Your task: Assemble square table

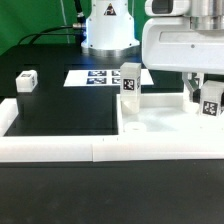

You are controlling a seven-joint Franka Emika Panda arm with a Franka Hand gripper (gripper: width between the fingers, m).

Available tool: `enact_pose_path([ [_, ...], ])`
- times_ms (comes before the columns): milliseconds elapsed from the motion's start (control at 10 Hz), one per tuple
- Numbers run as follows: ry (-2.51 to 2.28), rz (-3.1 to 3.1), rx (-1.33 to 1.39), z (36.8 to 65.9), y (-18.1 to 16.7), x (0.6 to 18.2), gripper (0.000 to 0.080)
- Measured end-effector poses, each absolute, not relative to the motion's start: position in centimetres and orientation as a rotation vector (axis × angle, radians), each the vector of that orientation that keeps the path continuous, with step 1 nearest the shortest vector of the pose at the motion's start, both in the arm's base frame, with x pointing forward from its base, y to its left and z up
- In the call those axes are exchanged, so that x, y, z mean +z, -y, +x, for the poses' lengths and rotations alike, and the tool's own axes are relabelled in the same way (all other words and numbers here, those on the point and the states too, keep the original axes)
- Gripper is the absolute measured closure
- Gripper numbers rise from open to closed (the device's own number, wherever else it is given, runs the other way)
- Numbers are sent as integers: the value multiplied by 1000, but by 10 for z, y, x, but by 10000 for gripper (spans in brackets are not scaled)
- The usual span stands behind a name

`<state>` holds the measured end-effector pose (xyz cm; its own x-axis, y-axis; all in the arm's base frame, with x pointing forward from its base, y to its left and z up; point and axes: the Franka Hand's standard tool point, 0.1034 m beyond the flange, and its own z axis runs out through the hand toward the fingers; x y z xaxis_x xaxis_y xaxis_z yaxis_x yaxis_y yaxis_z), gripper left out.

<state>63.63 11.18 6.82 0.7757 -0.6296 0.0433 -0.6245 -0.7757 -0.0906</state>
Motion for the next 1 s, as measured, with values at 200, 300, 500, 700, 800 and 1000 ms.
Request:
enact_pose_path([
  [200,-1223,-2811,-97,636,-110,68,508],
  [300,-1440,-2706,-88,635,-109,68,508],
  [500,-1800,-2457,-34,632,-107,68,507],
  [700,-2156,-2160,49,632,-110,68,507],
  [800,-2352,-1945,66,631,-110,68,507],
  [1000,-2513,-1758,68,630,-110,69,507],
])
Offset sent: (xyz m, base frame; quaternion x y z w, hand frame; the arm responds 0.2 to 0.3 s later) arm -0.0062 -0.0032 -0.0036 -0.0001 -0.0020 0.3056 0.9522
